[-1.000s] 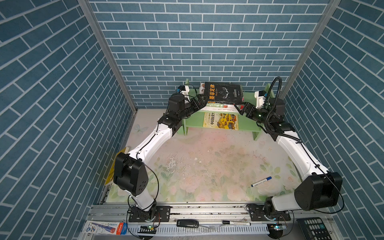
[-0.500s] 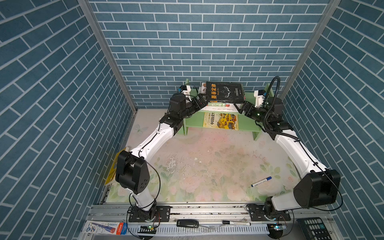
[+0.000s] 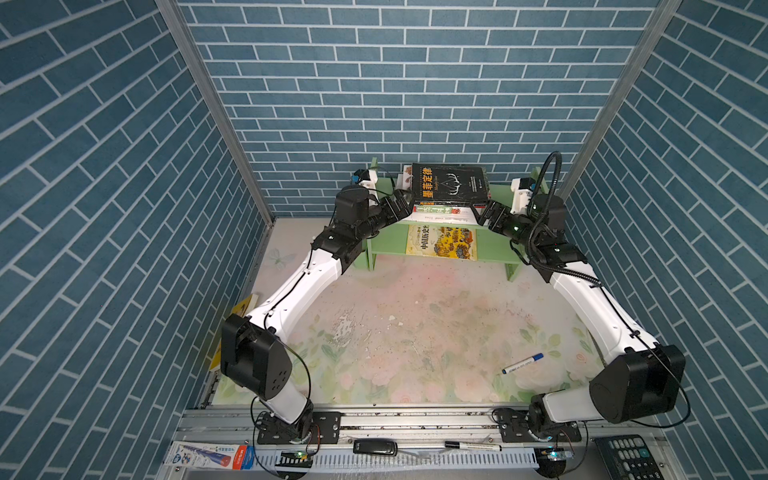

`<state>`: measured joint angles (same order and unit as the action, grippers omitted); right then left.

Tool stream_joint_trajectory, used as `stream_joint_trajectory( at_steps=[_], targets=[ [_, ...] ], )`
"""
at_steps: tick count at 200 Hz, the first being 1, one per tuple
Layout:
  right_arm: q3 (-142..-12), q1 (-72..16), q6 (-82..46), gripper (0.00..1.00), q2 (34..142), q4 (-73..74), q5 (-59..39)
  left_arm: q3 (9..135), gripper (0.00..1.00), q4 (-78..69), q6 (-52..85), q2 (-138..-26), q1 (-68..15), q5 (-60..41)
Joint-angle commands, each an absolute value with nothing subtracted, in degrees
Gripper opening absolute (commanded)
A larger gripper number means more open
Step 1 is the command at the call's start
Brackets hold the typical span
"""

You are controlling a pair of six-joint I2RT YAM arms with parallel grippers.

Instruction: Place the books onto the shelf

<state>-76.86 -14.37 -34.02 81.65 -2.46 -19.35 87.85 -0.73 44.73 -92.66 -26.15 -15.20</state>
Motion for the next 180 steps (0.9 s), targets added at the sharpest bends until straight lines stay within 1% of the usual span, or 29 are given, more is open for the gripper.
stream_joint_trajectory(
  at_steps=[1,111,145,180],
  targets=[
    [-79.4,-14.7,-31.2,0.99,80.6,-3.1,-18.8,88.9,1.00,1.8,42.8,-92.8,-25.9,-13.4],
    [-80.0,-14.9,-31.0,0.98,82.5,-2.7,-20.4,90.5,1.00,0.5,45.3,-96.8,-25.8,-14.6],
    [-80.1,-15.1,-31.1,0.99,83.1,-2.7,-20.9,90.9,1.00,-0.7,45.9,-97.4,-25.8,-16.2],
    [-79.7,-15.3,-31.1,0.98,83.1,-2.6,-21.3,90.3,1.00,-4.7,48.1,-98.2,-25.8,-19.9]
  ],
)
